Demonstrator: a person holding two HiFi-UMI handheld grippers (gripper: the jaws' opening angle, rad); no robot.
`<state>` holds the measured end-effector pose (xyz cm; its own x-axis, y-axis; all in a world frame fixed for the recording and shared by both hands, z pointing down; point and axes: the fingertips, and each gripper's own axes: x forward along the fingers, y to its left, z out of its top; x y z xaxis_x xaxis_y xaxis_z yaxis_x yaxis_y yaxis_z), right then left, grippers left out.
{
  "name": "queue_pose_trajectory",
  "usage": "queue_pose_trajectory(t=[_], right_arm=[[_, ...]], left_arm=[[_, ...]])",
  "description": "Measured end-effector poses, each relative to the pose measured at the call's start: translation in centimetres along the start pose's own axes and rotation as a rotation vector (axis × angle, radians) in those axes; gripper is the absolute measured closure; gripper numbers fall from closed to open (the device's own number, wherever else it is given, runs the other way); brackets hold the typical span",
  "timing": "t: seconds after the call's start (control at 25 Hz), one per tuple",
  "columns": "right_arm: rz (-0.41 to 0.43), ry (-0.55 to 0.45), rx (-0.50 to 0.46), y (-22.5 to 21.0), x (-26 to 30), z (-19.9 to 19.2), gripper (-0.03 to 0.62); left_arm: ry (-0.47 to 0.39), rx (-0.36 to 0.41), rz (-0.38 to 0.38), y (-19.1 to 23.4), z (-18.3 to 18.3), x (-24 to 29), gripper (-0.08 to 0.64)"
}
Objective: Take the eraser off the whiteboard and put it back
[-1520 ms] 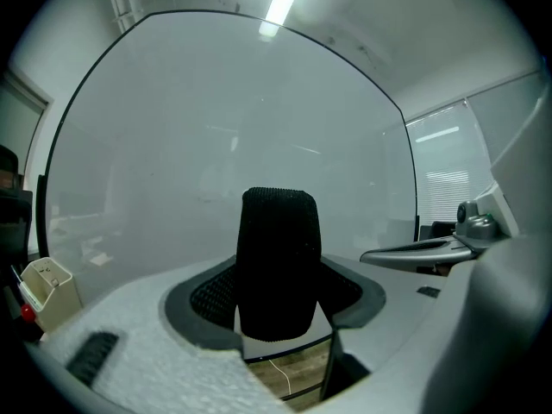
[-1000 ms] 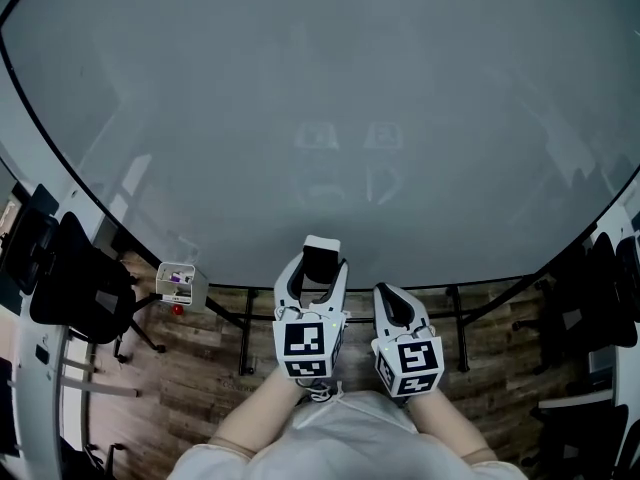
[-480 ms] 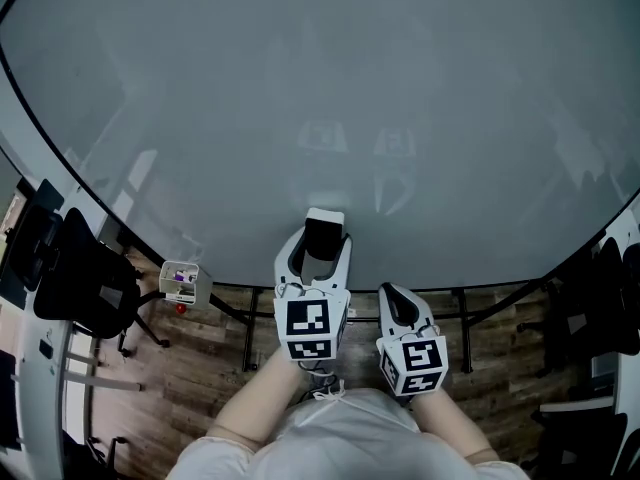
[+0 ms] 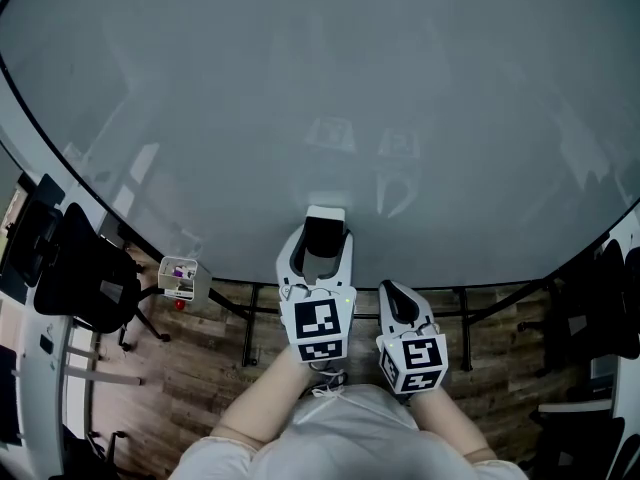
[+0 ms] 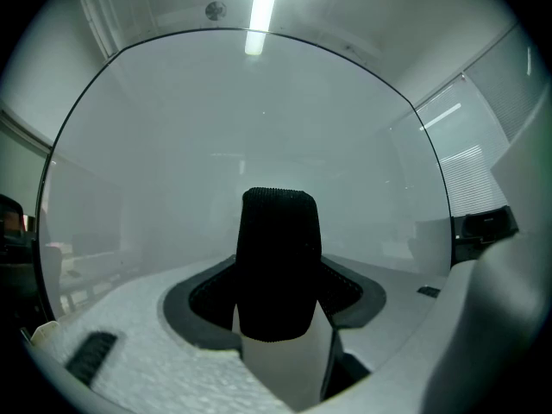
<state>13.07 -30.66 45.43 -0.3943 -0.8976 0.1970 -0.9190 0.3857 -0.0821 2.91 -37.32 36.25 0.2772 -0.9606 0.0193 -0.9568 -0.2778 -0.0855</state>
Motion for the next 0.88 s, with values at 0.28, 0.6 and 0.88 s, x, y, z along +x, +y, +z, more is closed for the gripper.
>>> queue_pose_trajectory(t=[0.28, 0.6, 0.88], right_arm=[[0.001, 0.004, -0.001, -0.1, -0.4, -0.3, 0.565], [-0.005, 0.0, -0.016, -0.2, -1.3, -0.2, 0.565], [-0.007, -0.001, -0.002, -0.1, -2.0, -0.4, 0.565]], left_arm=[[-0.027, -0.007, 0.054, 0.0, 0.0, 0.1, 0.299], [-0.014, -0.044, 0.02, -0.2, 0.1, -0.1, 0.289], [-0.053, -0.039, 0.011, -0.5, 1.2, -2.2, 0.27]])
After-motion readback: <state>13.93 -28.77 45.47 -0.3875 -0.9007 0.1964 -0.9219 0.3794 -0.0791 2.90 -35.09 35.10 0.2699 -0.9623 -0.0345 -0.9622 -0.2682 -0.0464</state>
